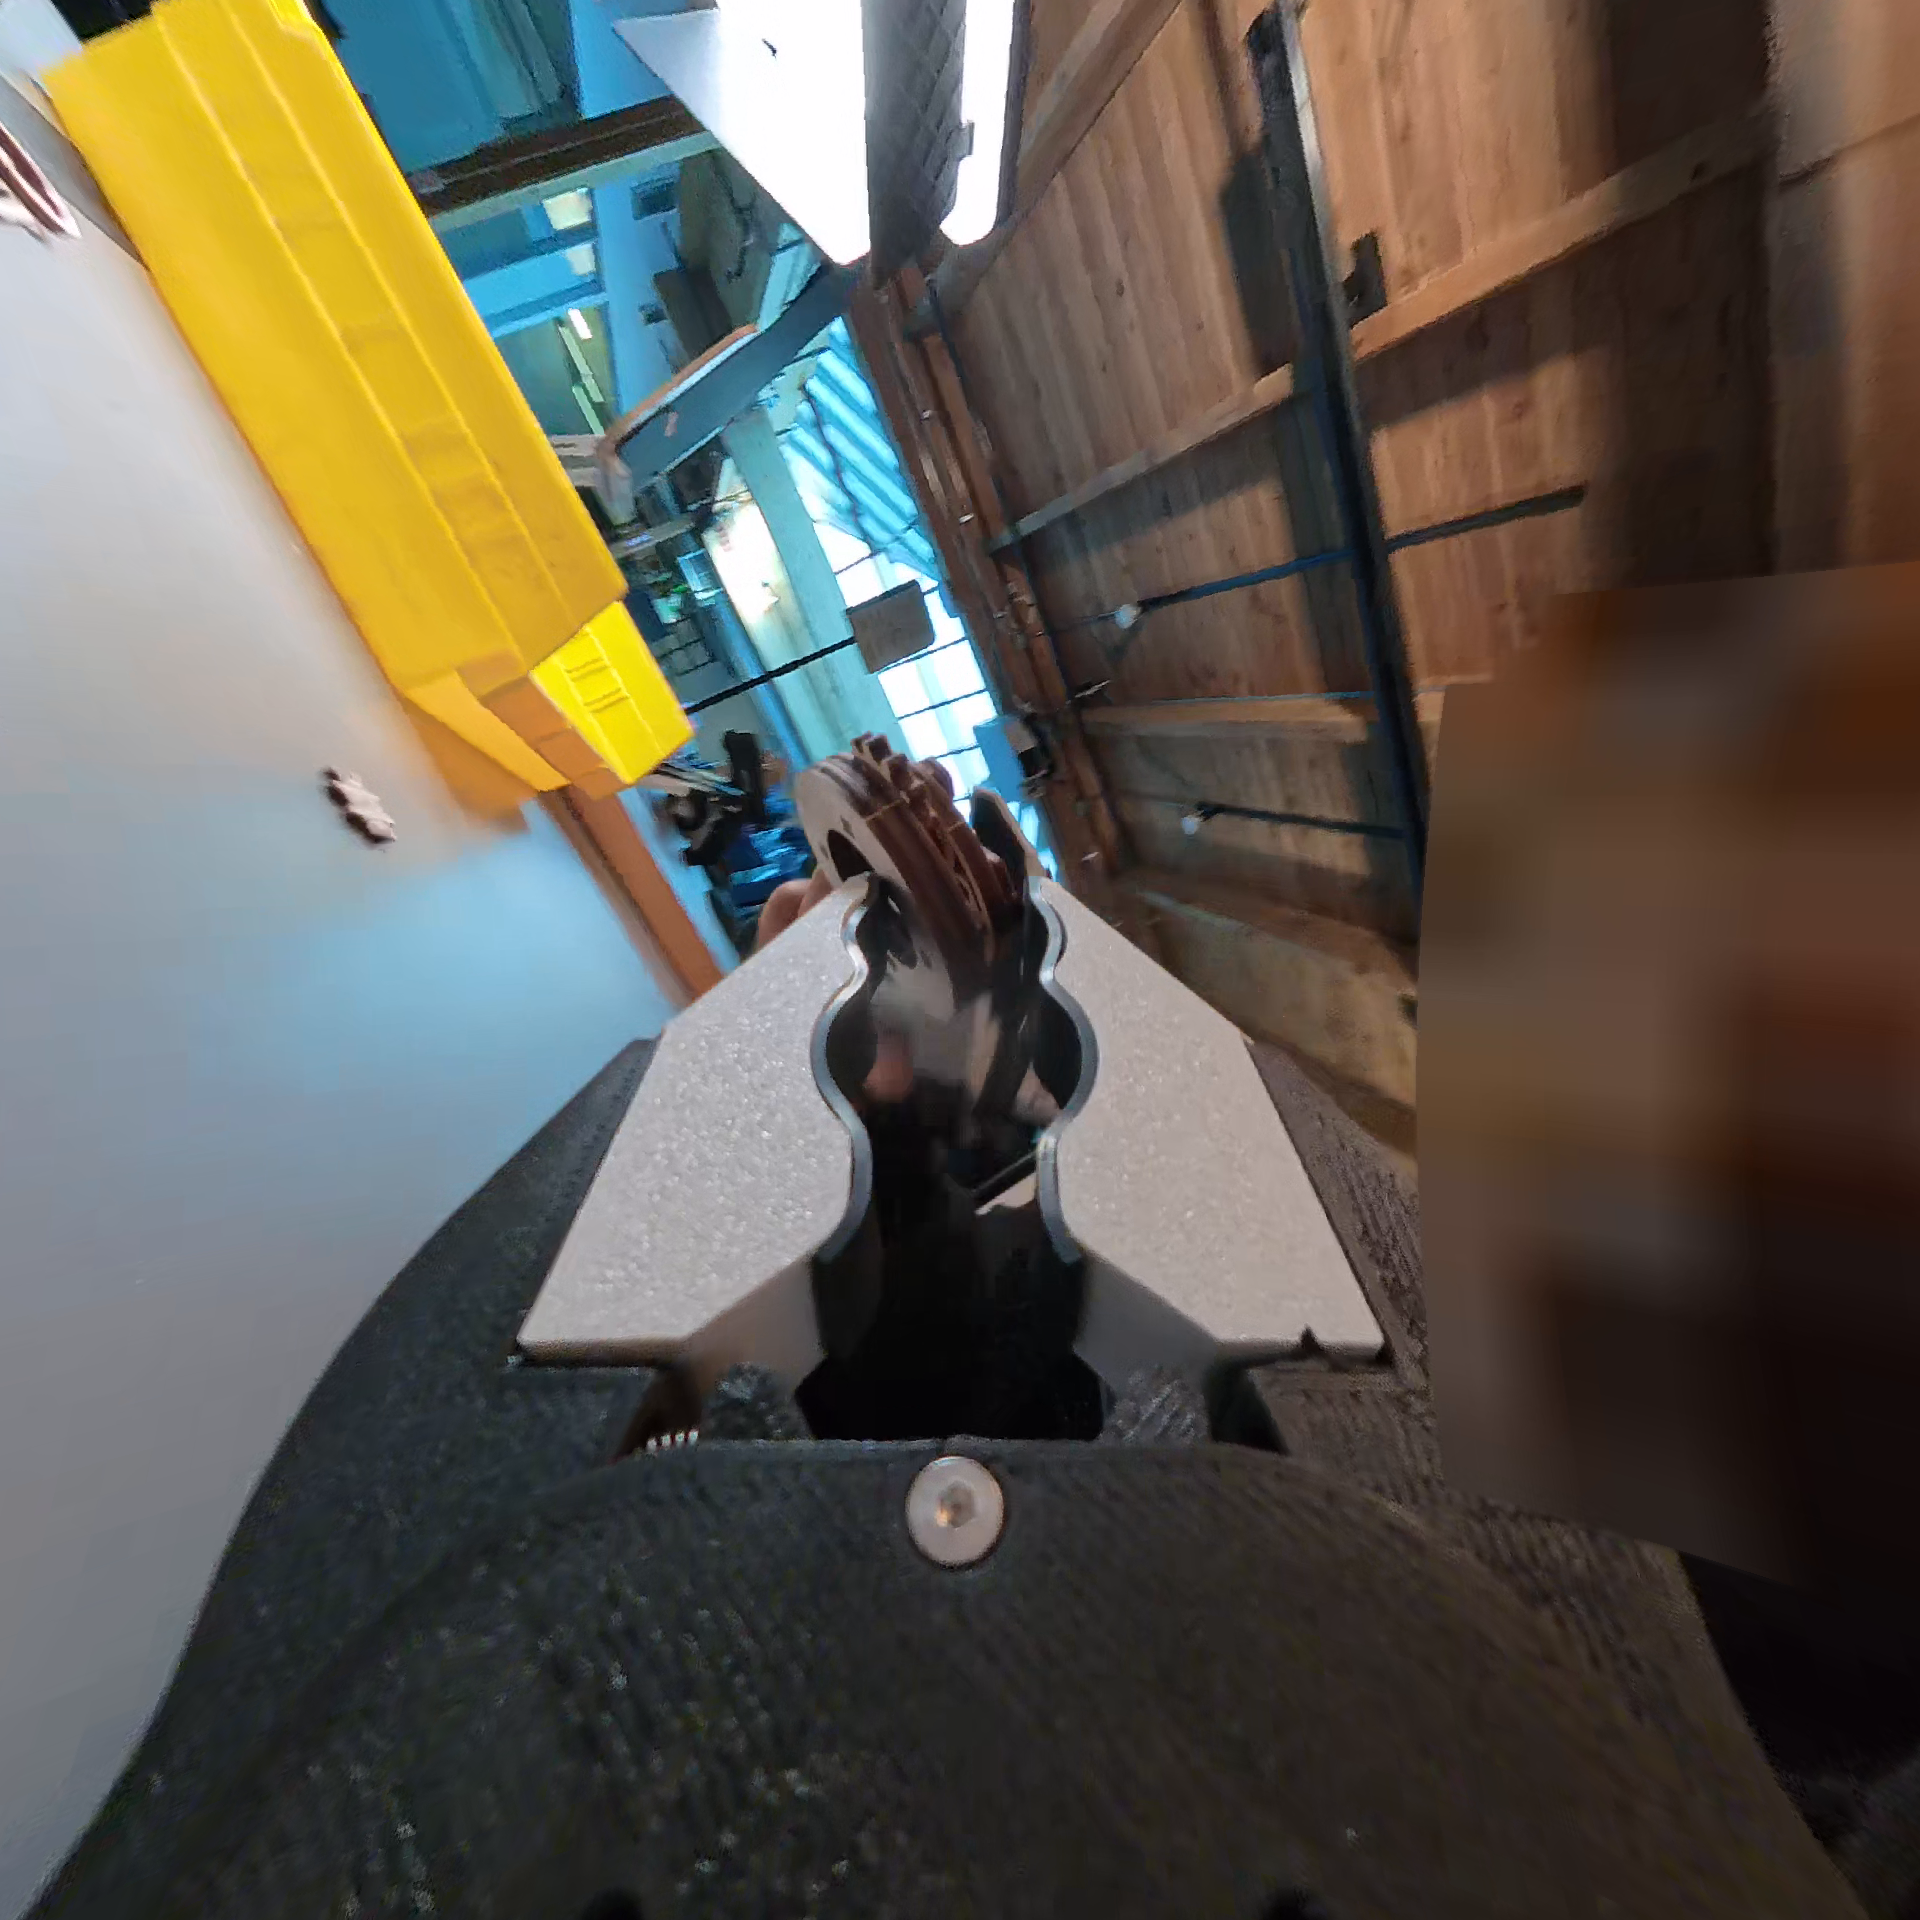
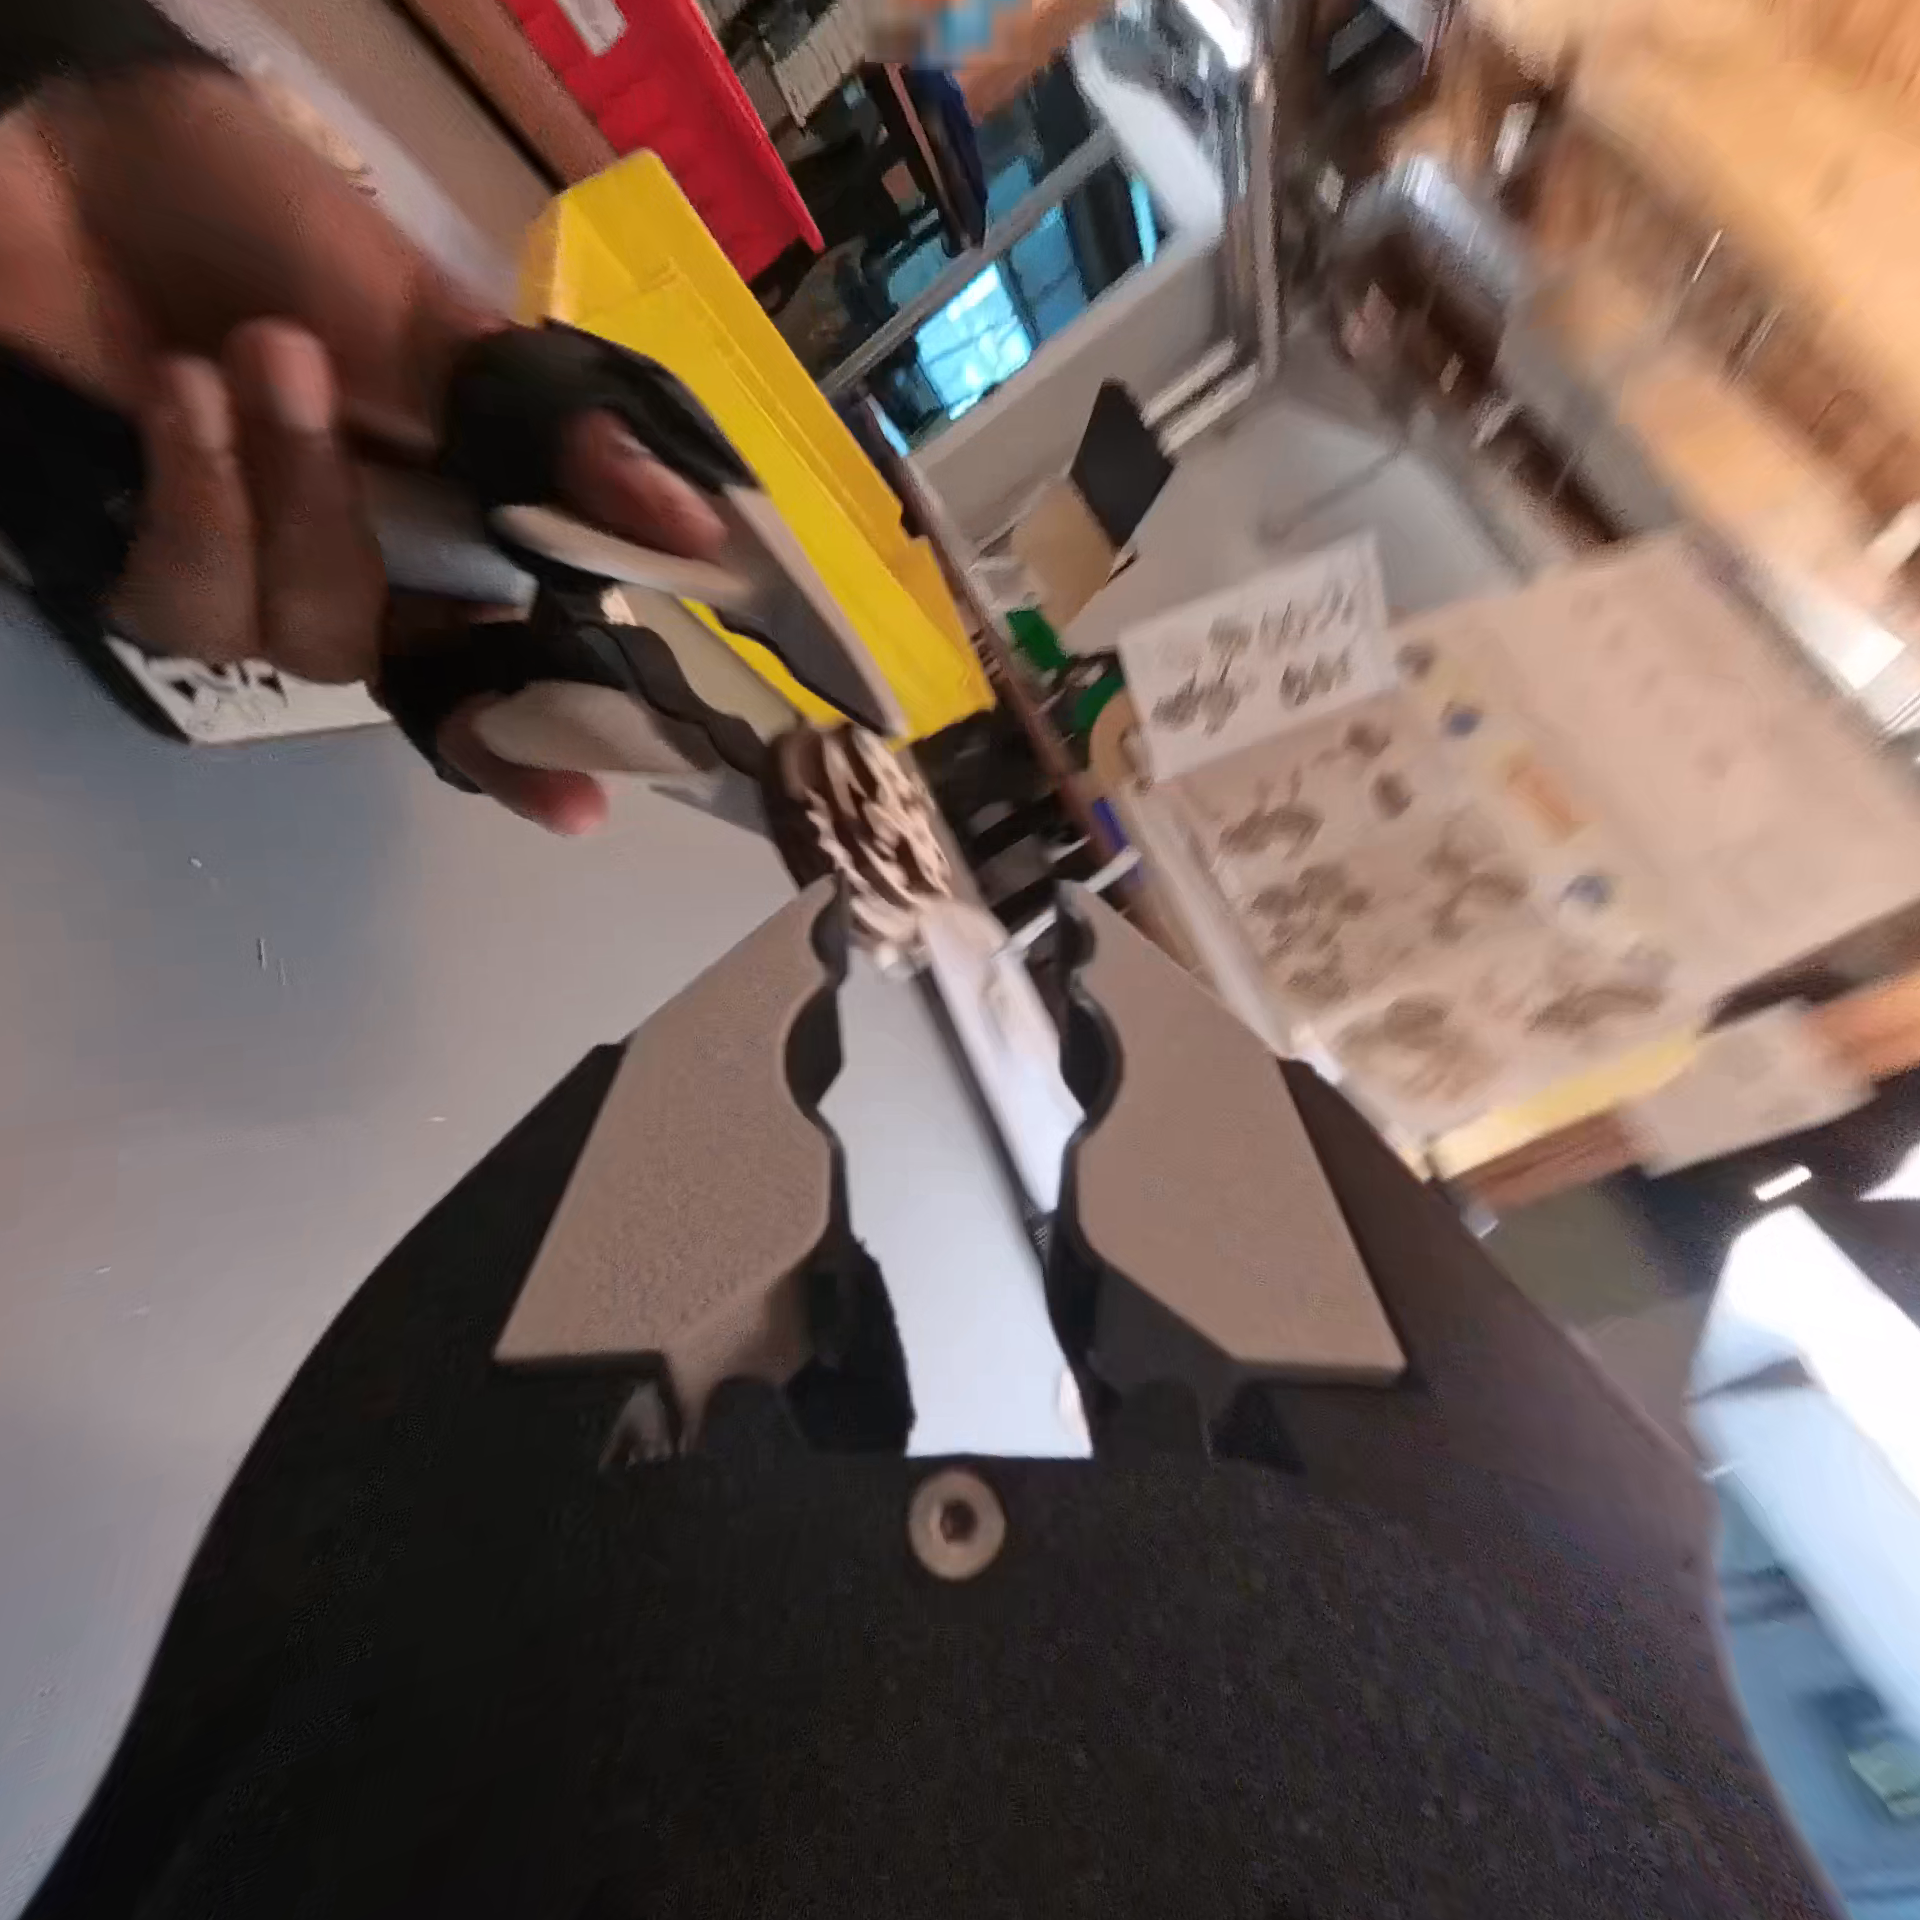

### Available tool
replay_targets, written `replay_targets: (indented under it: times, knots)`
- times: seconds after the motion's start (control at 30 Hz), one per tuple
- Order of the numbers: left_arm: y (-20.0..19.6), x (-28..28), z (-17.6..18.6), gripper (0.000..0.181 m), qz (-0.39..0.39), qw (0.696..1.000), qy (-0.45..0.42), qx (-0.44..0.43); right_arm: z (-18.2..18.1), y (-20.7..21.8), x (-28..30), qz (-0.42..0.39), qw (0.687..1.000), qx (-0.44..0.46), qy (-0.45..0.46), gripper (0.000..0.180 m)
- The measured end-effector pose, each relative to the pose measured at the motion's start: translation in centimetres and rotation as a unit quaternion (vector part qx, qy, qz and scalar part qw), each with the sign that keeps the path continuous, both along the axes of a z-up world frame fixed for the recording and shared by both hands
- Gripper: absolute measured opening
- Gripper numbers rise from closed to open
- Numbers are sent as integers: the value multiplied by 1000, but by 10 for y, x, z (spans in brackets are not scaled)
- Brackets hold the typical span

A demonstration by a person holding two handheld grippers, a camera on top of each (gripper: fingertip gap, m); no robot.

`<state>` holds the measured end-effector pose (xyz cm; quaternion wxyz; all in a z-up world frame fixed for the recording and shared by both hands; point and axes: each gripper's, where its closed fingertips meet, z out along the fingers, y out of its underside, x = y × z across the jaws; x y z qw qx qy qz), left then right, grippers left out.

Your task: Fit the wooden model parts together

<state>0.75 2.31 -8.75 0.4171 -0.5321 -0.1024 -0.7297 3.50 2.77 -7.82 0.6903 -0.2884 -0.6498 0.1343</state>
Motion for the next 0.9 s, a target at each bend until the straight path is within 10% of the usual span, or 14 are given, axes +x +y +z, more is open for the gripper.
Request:
replay_targets:
  times: [0.13,0.3,0.67,0.9]
  knots:
    - [1,-5,-4,24,12,997,68,23,-21,53,23,-27,962,-257,-84,21]
    - [-2,3,-4,24,2,995,88,41,-97,99,52,-109,836,-478,-245,36]
    - [-7,17,-3,23,-7,992,113,59,-135,120,55,-180,800,-470,-326,29]
    - [-10,21,-2,23,-16,992,105,66,-130,104,43,-92,834,-417,-350,19]
